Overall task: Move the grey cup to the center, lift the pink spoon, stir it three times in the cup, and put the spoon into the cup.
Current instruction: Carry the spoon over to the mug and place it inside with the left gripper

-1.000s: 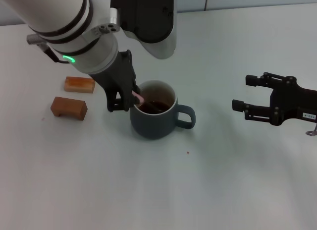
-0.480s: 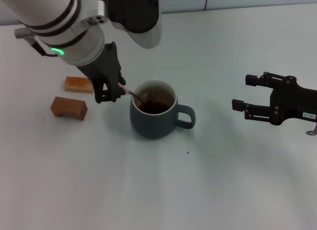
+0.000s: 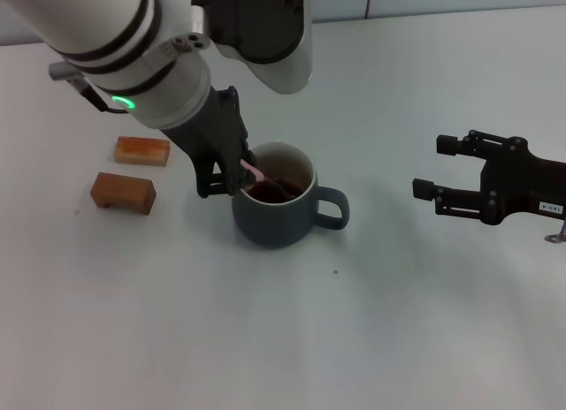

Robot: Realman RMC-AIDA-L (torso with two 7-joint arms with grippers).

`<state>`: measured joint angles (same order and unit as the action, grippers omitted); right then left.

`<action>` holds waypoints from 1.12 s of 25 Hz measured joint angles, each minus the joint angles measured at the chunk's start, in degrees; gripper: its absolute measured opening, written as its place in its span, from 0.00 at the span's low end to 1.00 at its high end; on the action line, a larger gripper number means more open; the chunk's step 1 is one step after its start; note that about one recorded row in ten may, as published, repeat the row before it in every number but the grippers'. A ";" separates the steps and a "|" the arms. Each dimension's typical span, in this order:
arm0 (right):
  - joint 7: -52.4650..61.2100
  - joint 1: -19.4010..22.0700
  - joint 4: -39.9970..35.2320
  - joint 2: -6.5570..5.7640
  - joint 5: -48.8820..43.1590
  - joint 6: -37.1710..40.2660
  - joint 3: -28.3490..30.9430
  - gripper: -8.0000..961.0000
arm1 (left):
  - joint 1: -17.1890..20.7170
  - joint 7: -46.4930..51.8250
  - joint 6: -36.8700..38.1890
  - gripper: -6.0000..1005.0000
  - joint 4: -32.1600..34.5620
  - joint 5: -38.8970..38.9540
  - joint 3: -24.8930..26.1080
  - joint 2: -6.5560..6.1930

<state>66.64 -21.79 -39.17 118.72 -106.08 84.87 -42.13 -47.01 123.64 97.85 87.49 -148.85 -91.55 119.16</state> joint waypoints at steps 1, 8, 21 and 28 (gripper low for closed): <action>0.02 0.00 0.02 0.00 0.00 0.02 0.05 0.82 | -0.10 0.00 -0.60 0.18 -0.60 -0.17 -0.19 0.01; 0.15 0.00 0.06 0.02 0.00 0.01 0.16 0.82 | -0.61 0.08 -1.96 0.18 -3.32 -3.16 0.93 0.00; 0.16 -0.26 0.06 0.02 -0.01 -0.33 -0.23 0.82 | 0.29 1.91 2.05 0.18 -0.18 0.49 0.57 -0.06; 0.16 -0.60 0.06 0.01 -0.05 -0.21 -0.24 0.82 | 0.02 1.85 -4.74 0.19 -2.60 0.40 -0.90 0.01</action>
<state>66.80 -22.39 -39.11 118.74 -106.13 84.65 -42.36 -46.99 125.49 93.11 84.89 -148.45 -92.46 119.17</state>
